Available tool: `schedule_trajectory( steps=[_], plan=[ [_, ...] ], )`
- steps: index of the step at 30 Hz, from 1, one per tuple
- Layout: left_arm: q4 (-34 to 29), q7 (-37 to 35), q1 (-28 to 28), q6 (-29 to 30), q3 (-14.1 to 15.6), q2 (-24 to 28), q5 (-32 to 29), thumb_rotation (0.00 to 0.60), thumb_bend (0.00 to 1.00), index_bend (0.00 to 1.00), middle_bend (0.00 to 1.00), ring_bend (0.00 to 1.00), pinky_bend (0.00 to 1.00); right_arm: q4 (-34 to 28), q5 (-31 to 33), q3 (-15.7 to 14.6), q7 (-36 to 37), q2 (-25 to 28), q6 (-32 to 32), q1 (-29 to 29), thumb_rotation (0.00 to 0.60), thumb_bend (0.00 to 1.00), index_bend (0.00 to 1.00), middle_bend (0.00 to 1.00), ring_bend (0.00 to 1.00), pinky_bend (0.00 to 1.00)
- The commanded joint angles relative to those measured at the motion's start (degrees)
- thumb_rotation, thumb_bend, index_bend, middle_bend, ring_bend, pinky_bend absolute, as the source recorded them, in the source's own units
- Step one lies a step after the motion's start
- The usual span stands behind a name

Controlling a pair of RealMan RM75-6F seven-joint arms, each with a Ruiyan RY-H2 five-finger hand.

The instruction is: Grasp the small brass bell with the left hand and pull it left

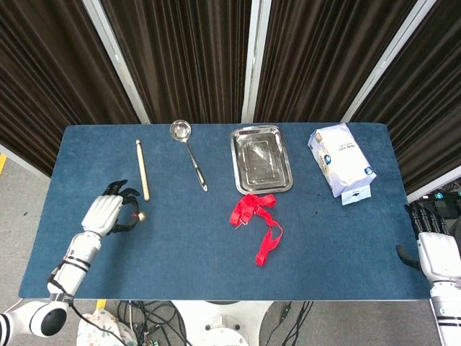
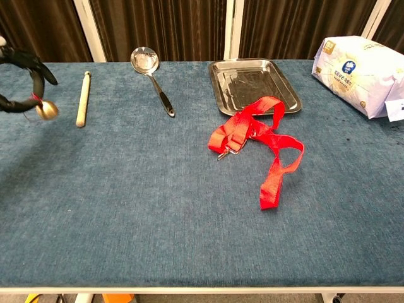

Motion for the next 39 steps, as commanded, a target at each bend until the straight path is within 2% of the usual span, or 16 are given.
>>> schedule_trajectory(
  steps=[1,2,4,6,9,13,19,29,39],
  plan=[
    [3.4,17.0,-0.4,6.3,2.5,-2.4,1.0,0.6,0.43,0.62,0.26,0.04,0.03,-0.2,-0.1,0.0,-0.1,0.1,0.2,0.0,0.6,0.24,0.0,0.0,0.0,0.0],
    [1.3,14.1,0.0,5.0,1.7,-3.2,-2.1,0.6,0.42,0.63,0.26,0.04,0.04,-0.2,-0.2,0.0,-0.1,0.1,0.3,-0.1,0.6,0.24,0.0,0.0,0.0,0.0],
    [-1.9,6.6,-0.2,-0.4,0.1,-1.4,-6.6,0.6,0.43,0.63,0.24,0.04,0.05,-0.1,0.0,0.0,-0.1,0.2,0.3,-0.1,0.6,0.24,0.0,0.0,0.0,0.0],
    [0.7,10.8,-0.8,1.2,1.1,-1.0,-4.6,0.6,0.45,0.63,0.23,0.04,0.04,0.1,0.1,0.1,0.3,0.1,0.2,-0.2,0.6,0.24,0.0,0.0,0.0,0.0],
    [0.3,8.6,0.0,2.6,0.5,-2.3,-4.8,0.6,0.44,0.63,0.23,0.04,0.02,0.7,0.2,0.0,0.8,-0.1,0.0,-0.2,0.6,0.24,0.0,0.0,0.0,0.0],
    [3.3,12.2,0.5,7.3,0.9,-4.7,-1.9,0.6,0.44,0.63,0.23,0.04,0.02,1.3,0.0,-0.1,1.5,-0.4,-0.2,-0.1,0.6,0.24,0.0,0.0,0.0,0.0],
    [5.2,11.7,0.4,5.9,1.6,-6.6,-2.5,0.6,0.44,0.63,0.23,0.04,0.02,1.2,0.2,0.0,1.3,0.0,-0.4,-0.1,0.6,0.25,0.0,0.0,0.0,0.0],
    [12.2,10.1,0.9,5.9,2.8,-12.0,-1.0,0.6,0.44,0.63,0.23,0.04,0.02,-0.9,0.2,0.1,-0.6,0.6,-0.3,0.2,0.6,0.25,0.0,0.0,0.0,0.0],
    [16.0,12.4,0.9,5.7,3.2,-15.1,-1.0,0.6,0.44,0.62,0.23,0.04,0.02,-0.7,0.4,0.0,-0.5,0.5,-0.5,0.2,0.6,0.25,0.0,0.0,0.0,0.0]
  ],
)
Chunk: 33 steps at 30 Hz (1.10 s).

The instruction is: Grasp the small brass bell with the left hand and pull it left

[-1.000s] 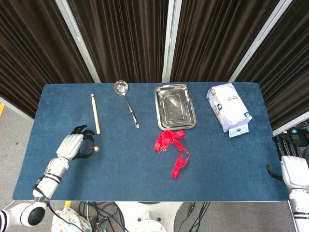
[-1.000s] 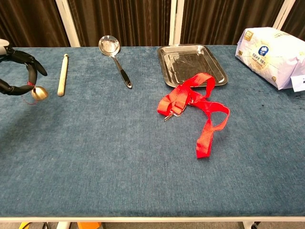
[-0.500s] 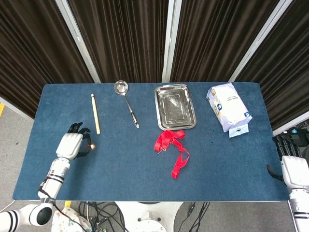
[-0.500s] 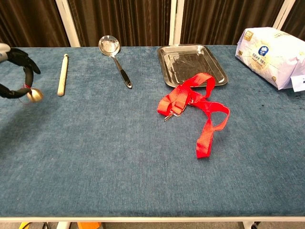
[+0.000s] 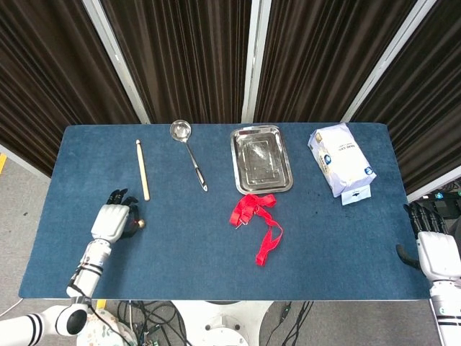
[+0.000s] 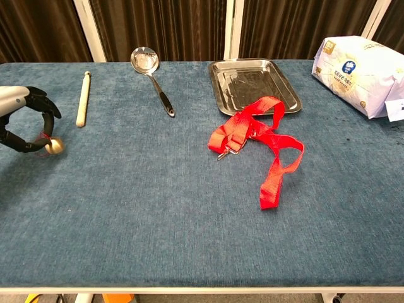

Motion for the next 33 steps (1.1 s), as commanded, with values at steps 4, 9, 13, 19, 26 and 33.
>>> schedule_trajectory(
  steps=[4,9,13,19,26,33],
  plan=[
    [1.3,1.7,0.0,0.0,0.1,-1.2,-0.2,0.6,0.44,0.6,0.23,0.04,0.02,0.1,0.0,0.0,0.1,0.0,0.1,0.0,0.6,0.25,0.0,0.0,0.0,0.0],
    [1.6,2.4,0.1,0.0,0.0,-1.7,-0.3,0.6,0.44,0.57,0.23,0.04,0.02,0.2,0.1,0.0,0.2,-0.1,0.1,-0.1,0.6,0.25,0.0,0.0,0.0,0.0],
    [1.2,2.9,0.0,-0.8,0.1,-1.3,-0.7,0.6,0.38,0.44,0.2,0.04,0.02,0.3,0.1,0.0,0.3,-0.1,0.0,-0.1,0.6,0.25,0.0,0.0,0.0,0.0],
    [1.0,0.2,0.3,-0.2,0.6,-0.6,2.7,0.6,0.24,0.13,0.12,0.03,0.01,0.4,0.0,0.0,0.4,-0.2,0.1,-0.1,0.6,0.25,0.0,0.0,0.0,0.0],
    [-8.0,-0.7,4.9,11.6,1.5,6.4,11.1,0.6,0.22,0.11,0.11,0.01,0.0,0.1,-0.1,0.1,0.5,0.2,0.9,-0.4,0.6,0.25,0.0,0.0,0.0,0.0],
    [-7.6,-6.6,15.2,26.1,6.2,12.4,18.3,0.6,0.2,0.11,0.1,0.01,0.0,0.7,-0.7,-0.2,0.9,-0.6,1.2,-0.5,0.6,0.25,0.0,0.0,0.0,0.0]
  ],
)
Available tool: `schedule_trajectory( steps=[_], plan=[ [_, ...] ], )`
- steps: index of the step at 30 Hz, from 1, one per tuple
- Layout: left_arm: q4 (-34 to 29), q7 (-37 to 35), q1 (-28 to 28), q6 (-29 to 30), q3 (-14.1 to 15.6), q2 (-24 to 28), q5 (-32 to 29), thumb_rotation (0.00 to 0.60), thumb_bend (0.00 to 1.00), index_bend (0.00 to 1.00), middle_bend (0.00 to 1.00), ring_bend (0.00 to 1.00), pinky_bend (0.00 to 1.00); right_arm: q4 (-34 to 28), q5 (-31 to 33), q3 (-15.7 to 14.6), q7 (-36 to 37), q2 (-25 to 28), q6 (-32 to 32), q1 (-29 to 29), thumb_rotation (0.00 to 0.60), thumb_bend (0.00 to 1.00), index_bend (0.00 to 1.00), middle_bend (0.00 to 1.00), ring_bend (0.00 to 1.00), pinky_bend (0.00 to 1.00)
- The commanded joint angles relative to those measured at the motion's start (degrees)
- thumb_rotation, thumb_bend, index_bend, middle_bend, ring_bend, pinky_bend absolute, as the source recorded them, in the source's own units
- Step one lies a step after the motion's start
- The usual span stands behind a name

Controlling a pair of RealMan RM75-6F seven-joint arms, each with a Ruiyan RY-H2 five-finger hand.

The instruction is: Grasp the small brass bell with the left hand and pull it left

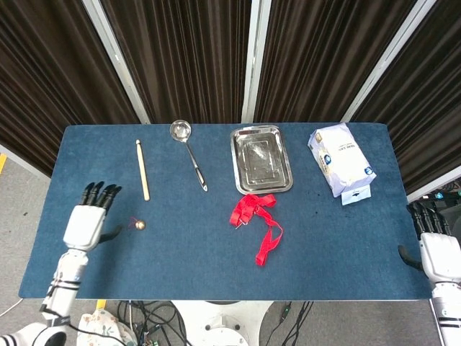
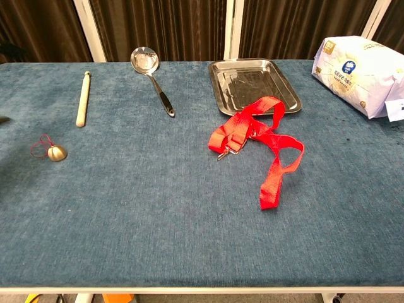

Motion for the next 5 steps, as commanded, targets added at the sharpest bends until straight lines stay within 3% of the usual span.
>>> schedule_trajectory(
  steps=[1,5],
  plan=[
    [-0.6,-5.9,7.8,7.4,4.5,5.4,5.0,0.6,0.2,0.11,0.1,0.01,0.0,0.7,-0.5,-0.1,0.3,-0.9,0.2,0.1,0.6,0.25,0.0,0.0,0.0,0.0],
    [2.1,-8.1,10.5,8.7,6.2,6.0,6.2,0.6,0.2,0.11,0.1,0.01,0.0,1.4,-1.2,-0.3,0.6,-2.0,0.5,0.1,0.6,0.25,0.0,0.0,0.0,0.0]
  ],
)
